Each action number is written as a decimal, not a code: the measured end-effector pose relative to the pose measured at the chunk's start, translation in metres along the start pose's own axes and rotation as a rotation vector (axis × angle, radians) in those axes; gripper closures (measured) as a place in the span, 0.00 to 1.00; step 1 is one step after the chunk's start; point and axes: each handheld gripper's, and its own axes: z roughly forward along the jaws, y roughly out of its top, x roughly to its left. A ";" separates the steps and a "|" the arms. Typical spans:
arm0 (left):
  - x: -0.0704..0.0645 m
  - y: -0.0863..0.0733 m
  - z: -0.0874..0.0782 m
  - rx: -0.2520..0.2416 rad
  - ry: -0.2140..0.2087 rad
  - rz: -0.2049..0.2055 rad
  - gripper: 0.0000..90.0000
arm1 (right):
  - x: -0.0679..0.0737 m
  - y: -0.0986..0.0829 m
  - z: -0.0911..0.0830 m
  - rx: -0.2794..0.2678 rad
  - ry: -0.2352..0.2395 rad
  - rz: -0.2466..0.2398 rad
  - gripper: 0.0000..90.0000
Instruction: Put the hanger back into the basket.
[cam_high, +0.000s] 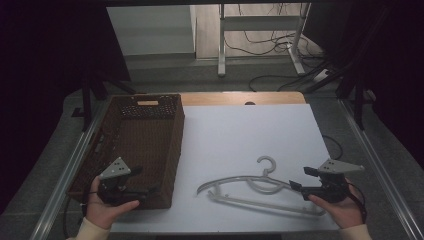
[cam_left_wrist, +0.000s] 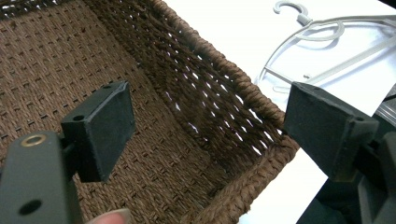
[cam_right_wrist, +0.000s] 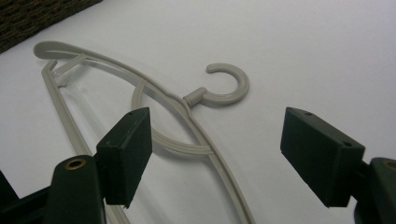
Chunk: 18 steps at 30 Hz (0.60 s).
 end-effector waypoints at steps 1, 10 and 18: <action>0.000 0.000 0.000 0.000 0.001 0.001 0.18 | 0.000 0.000 0.000 0.001 -0.001 -0.002 0.27; 0.001 0.000 -0.002 -0.011 0.010 -0.003 0.18 | 0.001 0.000 0.002 0.023 -0.009 -0.012 0.28; 0.000 0.000 -0.001 -0.009 -0.002 0.004 0.18 | 0.003 0.002 0.003 0.041 -0.018 -0.025 0.27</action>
